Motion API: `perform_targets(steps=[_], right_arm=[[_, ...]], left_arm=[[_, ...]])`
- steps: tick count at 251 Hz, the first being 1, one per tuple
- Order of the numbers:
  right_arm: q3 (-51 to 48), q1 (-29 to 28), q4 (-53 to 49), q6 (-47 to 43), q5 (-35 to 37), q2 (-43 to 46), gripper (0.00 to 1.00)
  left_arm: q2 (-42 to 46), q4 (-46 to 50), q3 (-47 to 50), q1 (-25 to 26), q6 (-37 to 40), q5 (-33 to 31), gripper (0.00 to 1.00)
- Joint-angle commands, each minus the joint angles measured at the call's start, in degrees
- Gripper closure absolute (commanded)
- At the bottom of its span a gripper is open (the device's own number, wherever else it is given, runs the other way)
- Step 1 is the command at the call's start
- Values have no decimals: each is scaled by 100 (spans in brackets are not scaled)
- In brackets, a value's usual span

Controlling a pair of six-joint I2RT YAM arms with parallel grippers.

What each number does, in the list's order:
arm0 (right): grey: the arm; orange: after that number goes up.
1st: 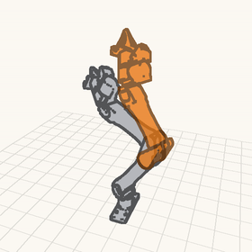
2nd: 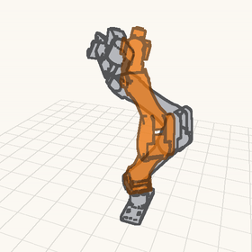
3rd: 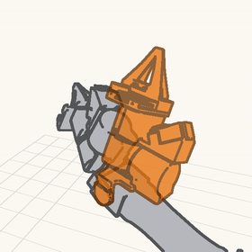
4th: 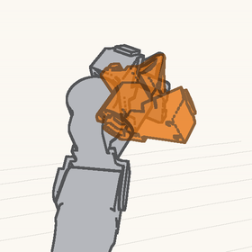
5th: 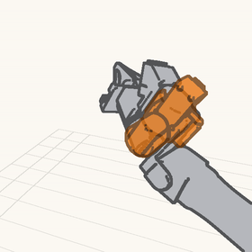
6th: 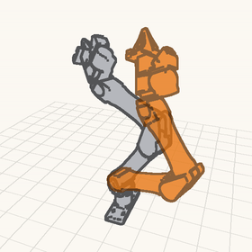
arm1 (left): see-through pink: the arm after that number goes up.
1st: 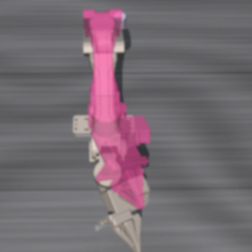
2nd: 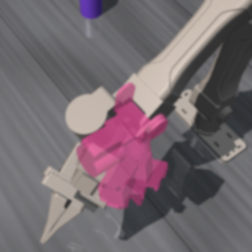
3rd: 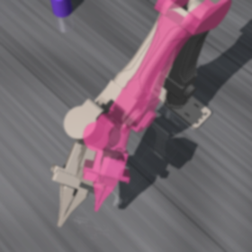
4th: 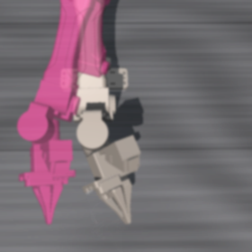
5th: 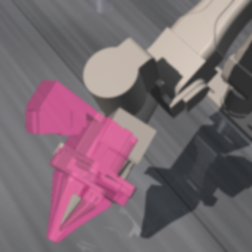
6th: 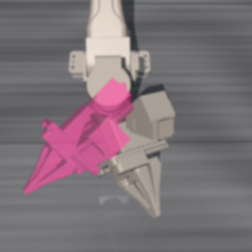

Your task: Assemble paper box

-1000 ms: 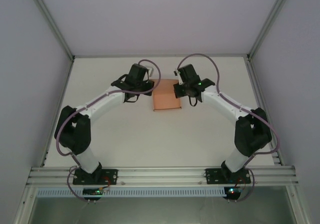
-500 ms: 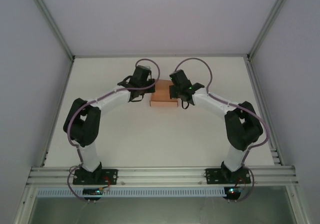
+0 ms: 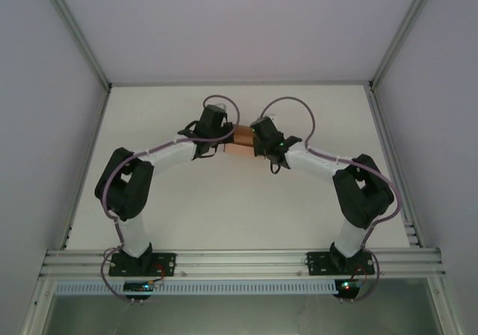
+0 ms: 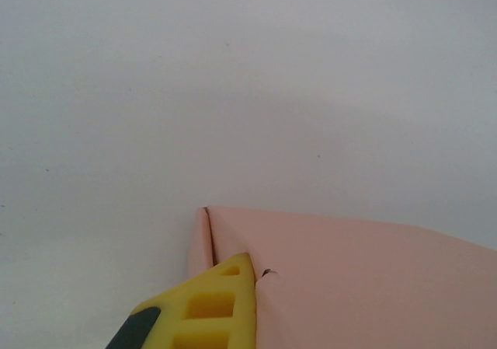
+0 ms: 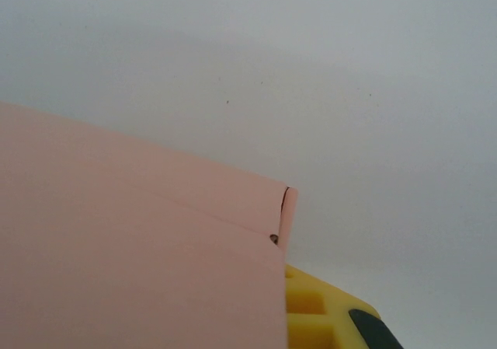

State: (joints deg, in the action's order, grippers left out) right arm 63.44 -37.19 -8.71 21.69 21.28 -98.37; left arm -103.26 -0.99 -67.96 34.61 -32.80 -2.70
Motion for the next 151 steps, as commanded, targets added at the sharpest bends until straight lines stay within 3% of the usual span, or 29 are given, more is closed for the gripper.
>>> perform_targets(steps=[1,29,73,151], right_arm=[[-515,-250,715,-76,-51,171,100],[-1090,-327,1196,-129,103,367,100],[-1829,-523,2071,-265,80,546,100],[-2346,-749,2346,-328,398,573,100]], left_arm=[[268,-374,683,337,-34,1102,100],[427,-735,1161,351,-40,1440,100],[551,-726,1424,359,-130,1445,98],[893,-335,1597,356,-105,1095,80]])
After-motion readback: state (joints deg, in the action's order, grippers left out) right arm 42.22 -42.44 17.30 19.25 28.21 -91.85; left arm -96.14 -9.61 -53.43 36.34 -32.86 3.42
